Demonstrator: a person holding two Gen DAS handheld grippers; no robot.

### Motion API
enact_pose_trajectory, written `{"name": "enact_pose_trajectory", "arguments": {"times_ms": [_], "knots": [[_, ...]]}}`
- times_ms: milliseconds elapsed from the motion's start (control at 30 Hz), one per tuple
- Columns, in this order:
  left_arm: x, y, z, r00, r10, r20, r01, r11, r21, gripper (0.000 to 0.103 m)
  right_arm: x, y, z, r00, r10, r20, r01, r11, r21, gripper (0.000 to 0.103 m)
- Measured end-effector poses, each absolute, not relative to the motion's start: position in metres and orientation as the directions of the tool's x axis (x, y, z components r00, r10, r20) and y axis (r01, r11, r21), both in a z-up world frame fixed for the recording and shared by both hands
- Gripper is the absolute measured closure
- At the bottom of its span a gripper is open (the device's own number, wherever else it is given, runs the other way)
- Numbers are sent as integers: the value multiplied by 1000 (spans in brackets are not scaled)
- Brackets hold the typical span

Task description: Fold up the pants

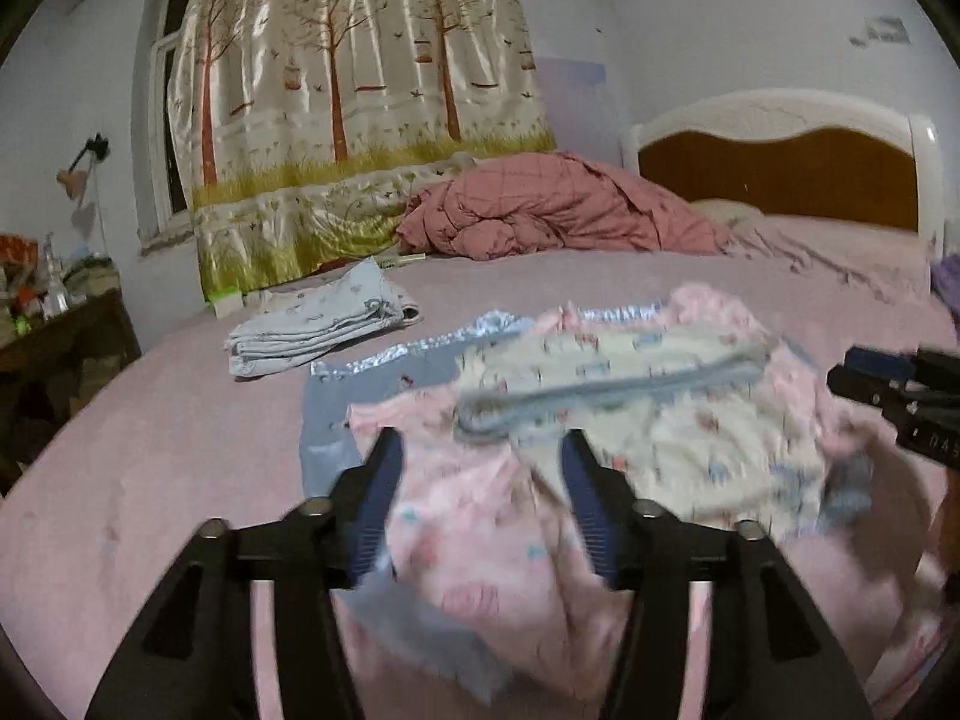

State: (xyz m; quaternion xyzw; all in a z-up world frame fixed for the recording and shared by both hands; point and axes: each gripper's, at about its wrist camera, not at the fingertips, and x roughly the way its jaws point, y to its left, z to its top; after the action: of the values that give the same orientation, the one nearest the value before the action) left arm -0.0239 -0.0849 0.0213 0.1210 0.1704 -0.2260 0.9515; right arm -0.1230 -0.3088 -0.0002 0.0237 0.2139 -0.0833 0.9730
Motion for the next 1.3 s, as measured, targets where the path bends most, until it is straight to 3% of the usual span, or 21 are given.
{"name": "enact_pose_trajectory", "arguments": {"times_ms": [167, 333, 600, 767, 1033, 1300], "knots": [[-37, -83, 4, 845, -370, -385, 459, 872, 170, 22, -135, -294, -14, 865, -180, -468, 130, 982, -138, 61], [-34, -80, 0, 834, -364, -414, 457, 877, 150, 17, -139, -276, -20, 857, -197, -477, 70, 960, -270, 60], [-13, -97, -36, 739, -263, -620, 469, 862, 192, 23, -134, -258, -30, 839, -191, -509, -12, 929, -369, 60], [-14, -97, -39, 732, -258, -631, 467, 864, 188, 23, -127, -248, -44, 802, -205, -561, -68, 902, -426, 56], [-12, -92, -38, 722, -278, -634, 470, 869, 155, 23, -132, -229, -41, 838, -259, -481, -43, 846, -531, 56], [-9, -88, -38, 711, -294, -639, 475, 871, 128, 22, -127, -212, -49, 840, -273, -470, -95, 777, -622, 56]]}}
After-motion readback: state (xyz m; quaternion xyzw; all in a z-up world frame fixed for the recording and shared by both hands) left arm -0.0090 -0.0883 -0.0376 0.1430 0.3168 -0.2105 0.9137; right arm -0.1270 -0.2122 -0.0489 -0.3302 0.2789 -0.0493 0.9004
